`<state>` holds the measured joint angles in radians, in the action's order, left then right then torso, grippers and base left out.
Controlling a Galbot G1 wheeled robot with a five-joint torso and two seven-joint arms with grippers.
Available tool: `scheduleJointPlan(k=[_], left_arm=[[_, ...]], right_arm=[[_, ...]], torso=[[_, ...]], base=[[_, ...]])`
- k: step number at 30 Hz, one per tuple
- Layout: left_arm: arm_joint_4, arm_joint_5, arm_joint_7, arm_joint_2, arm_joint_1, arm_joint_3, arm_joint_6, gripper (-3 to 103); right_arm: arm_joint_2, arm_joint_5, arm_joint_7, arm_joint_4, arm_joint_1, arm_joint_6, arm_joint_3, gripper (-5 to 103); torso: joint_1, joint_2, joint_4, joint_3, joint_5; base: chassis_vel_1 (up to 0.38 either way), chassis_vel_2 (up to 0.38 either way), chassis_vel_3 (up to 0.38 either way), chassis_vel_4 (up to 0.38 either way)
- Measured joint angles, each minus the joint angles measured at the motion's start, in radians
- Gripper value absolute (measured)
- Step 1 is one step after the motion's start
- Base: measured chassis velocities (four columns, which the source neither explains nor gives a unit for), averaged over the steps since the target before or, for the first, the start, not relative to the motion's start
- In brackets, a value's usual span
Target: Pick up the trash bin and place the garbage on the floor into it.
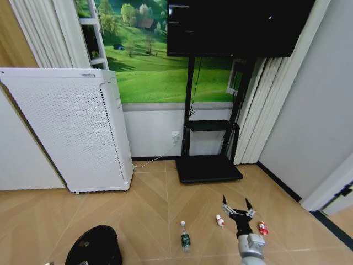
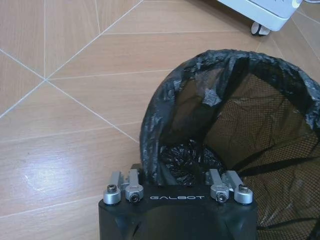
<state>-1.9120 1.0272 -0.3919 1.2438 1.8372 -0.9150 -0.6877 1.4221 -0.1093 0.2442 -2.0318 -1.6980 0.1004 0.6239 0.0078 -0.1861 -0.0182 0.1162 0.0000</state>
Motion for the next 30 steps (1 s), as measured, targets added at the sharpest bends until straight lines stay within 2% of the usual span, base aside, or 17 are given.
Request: scheduleJointPlan(k=[1,2,5,6,8,10,11,14,15,17,19,21,22,24,25,28,30], left_arm=[[0.003,0.004,0.001,0.002,-0.001,-0.001,0.003,47],[0.003,0.004,0.001,0.002,-0.001,-0.001,0.003,47],[0.004,0.006,0.017,0.009,0.006,-0.008,0.014,32],[0.004,0.006,0.017,0.009,0.006,-0.008,0.014,32],[0.003,-0.017,0.049,0.015,0.012,-0.014,0.038,20],[0.0,-0.023,0.067,0.017,0.016,-0.019,0.05,20],[-0.004,-0.029,0.095,0.02,0.021,-0.027,0.066,10],[-0.008,-0.041,0.123,0.022,0.025,-0.039,0.085,4],[-0.008,-0.041,0.123,0.022,0.025,-0.039,0.085,4],[-0.017,-0.071,0.174,0.026,0.028,-0.052,0.131,4],[-0.022,-0.094,0.19,0.029,0.03,-0.056,0.149,4],[-0.039,-0.184,0.225,0.038,0.031,-0.072,0.211,4],[-0.039,-0.184,0.225,0.038,0.031,-0.072,0.211,4],[-0.054,-0.279,0.258,0.043,0.028,-0.09,0.264,4],[-0.054,-0.279,0.258,0.043,0.028,-0.09,0.264,4],[-0.092,-0.425,0.317,0.043,0.025,-0.122,0.323,4],[-0.1,-0.451,0.327,0.043,0.024,-0.127,0.333,4]], right_arm=[[0.0,0.0,0.0,-0.002,-0.001,0.0,0.001,100],[0.0,0.0,0.0,-0.002,-0.001,0.0,0.001,100],[0.003,-0.004,0.0,-0.008,-0.007,-0.001,0.002,100],[0.003,-0.004,0.0,-0.008,-0.007,-0.001,0.002,100],[0.007,-0.019,-0.021,-0.008,-0.011,0.019,0.003,100],[0.009,-0.027,-0.03,-0.008,-0.012,0.03,0.003,100],[0.013,-0.035,-0.037,-0.008,-0.015,0.041,0.004,100],[0.016,-0.038,-0.04,-0.007,-0.02,0.053,0.005,100],[0.016,-0.038,-0.04,-0.007,-0.02,0.053,0.005,100],[0.021,-0.039,-0.041,-0.004,-0.025,0.071,0.006,100],[0.023,-0.038,-0.04,-0.003,-0.029,0.073,0.006,100],[0.029,-0.023,-0.047,0.002,-0.044,0.074,0.008,100],[0.029,-0.023,-0.047,0.002,-0.044,0.074,0.008,100],[0.034,-0.012,-0.057,0.003,-0.054,0.08,0.007,100],[0.034,-0.012,-0.057,0.003,-0.054,0.08,0.007,100],[0.04,0.014,-0.076,0.002,-0.061,0.093,-0.002,100],[0.04,0.017,-0.078,0.002,-0.061,0.094,-0.005,100]], torso=[[0.0,0.0,-0.0001,0.0,0.0001],[0.0,0.0,-0.0001,0.0,0.0001],[0.0,0.0,-0.0001,0.0,0.0],[0.0,0.0,-0.0001,0.0,0.0],[0.0,0.0,0.0,0.0,-0.0001],[0.0,0.0,0.0,0.0,0.0],[0.0,0.0,0.0,0.0,-0.0001],[0.0,-0.001,-0.0001,0.0,0.0],[0.0,-0.001,-0.0001,0.0,0.0],[0.0,-0.001,0.0,0.0,-0.0001],[0.0,-0.001,0.0,0.0,-0.0001],[0.0,-0.001,-0.0001,0.001,-0.0001],[0.0,-0.001,-0.0001,0.001,-0.0001],[0.0,-0.001,0.0,0.001,-0.0001],[0.0,-0.001,0.0,0.001,-0.0001],[0.0,-0.001,-0.0001,0.001,-0.0001],[0.0,-0.001,-0.0001,0.001,0.0001]], base=[[0.0,0.0,0.0,0.0],[0.0,0.0,0.0,0.0],[0.0,0.0,0.0,0.0],[0.0,0.0,0.0,0.0],[0.0,0.0,0.0,0.0],[0.0,0.0,0.0,0.0],[0.0,0.0,0.0,0.0],[0.0,0.0,0.0,0.0],[0.0,0.0,0.0,0.0],[0.0,0.0,0.0,0.0],[0.0,0.0,0.0,0.0],[0.0,0.0,0.0,0.0],[0.0,0.0,0.0,0.0],[0.0,0.0,0.0,0.0],[0.0,0.0,0.0,0.0],[0.0,0.0,0.0,0.0],[0.0,0.0,0.0,0.0]])
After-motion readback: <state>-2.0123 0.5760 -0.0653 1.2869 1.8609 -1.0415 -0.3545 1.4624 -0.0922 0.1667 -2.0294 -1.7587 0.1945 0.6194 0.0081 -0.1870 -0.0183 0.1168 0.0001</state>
